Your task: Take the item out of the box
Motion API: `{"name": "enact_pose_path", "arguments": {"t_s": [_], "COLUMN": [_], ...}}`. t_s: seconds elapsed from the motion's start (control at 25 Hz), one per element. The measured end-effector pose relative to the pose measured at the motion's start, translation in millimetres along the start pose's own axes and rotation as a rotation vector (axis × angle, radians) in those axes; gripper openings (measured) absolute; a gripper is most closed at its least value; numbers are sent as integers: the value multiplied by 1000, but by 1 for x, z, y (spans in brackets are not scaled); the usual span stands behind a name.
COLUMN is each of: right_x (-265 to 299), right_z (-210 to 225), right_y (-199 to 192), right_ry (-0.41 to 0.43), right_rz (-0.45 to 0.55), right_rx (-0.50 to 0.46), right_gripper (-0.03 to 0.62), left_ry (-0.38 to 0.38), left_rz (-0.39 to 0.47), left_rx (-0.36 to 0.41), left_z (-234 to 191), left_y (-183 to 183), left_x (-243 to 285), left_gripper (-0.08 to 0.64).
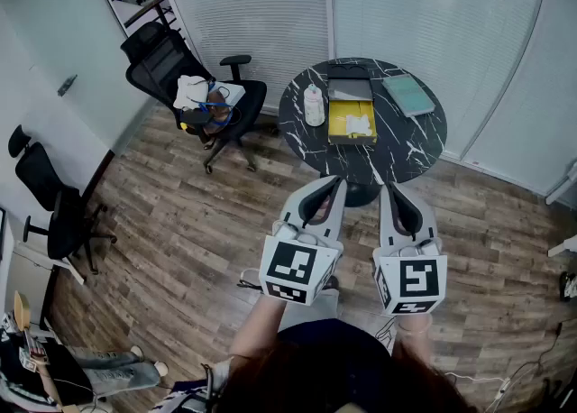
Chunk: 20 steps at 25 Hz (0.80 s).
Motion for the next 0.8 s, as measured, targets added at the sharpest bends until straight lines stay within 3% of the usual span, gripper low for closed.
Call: {"name": "enact_pose_path", "arguments": {"t_s": [0.44,0.8], "right_x": [40,81], "right_z": [6,10], "right_y": [-7,-12], "right_ry": [26,26], "right_rz": [-10,-22], "right_rx": [56,18], "right_gripper": [23,23], "left_ry": [-8,-31], "left_rz": [-16,-21], "left_rx": [-12,-25], "left_z": [-29,-58], "left_y": [-9,-14], "left_x": [35,65], "left_gripper": [26,26]}}
Point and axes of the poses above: the fingertips, and each gripper's own axes: x forward along the fingers, z to its right, y out of its top, the point moved 2 cm from there along -x, backward along the fingers, and after that the axes turned 7 degrees about -y, right-handed, at the moved point
